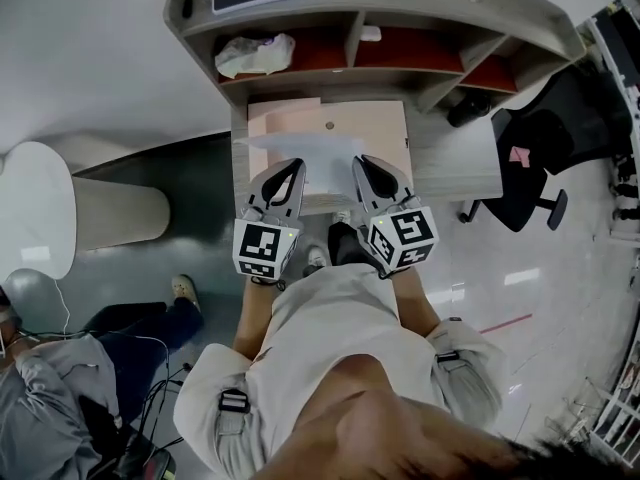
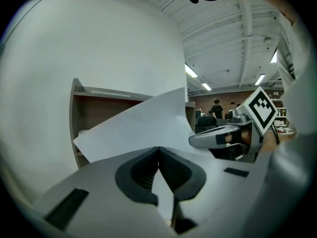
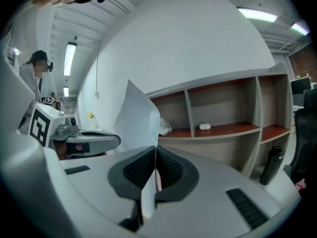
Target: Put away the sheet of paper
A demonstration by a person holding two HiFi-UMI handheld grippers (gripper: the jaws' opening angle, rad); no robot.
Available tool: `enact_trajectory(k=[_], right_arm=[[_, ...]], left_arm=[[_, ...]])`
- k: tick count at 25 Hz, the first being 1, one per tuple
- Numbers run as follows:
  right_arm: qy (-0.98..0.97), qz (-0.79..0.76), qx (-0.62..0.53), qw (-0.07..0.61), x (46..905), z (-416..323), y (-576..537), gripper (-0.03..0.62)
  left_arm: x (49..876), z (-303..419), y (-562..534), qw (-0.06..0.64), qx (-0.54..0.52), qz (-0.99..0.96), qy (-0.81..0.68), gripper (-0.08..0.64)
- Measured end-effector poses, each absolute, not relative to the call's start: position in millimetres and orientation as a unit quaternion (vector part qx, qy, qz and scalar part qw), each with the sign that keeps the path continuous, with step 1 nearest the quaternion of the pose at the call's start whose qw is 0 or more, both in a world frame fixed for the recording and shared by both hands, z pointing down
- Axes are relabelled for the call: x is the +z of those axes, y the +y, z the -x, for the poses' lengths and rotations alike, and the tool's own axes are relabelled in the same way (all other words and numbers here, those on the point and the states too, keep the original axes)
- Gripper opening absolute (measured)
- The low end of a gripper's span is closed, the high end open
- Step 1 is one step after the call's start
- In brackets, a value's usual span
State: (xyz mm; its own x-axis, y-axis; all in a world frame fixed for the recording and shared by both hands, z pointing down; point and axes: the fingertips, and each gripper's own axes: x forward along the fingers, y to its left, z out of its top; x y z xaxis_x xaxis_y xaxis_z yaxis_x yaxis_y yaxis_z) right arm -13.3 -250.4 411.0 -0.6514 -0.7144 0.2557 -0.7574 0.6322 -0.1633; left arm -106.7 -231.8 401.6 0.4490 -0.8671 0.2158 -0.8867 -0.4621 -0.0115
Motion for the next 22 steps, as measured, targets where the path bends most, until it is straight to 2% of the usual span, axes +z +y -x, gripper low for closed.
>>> enact_trajectory(k=[11,22], right_arm=[[-0.895,-0.391,0.177,0.121,479.1,9.2,-311.7,0.020],[-0.877,-0.385,0.242,0.157,571.3,3.6,-348.5,0.020]], left_arm=[[460.8,89.4,-294.2,0.068,0.099,-0.848,-0.516,0.020],[554.7,73.1,-330.5,0.123,0.157,-0.845,-0.497,0.020]])
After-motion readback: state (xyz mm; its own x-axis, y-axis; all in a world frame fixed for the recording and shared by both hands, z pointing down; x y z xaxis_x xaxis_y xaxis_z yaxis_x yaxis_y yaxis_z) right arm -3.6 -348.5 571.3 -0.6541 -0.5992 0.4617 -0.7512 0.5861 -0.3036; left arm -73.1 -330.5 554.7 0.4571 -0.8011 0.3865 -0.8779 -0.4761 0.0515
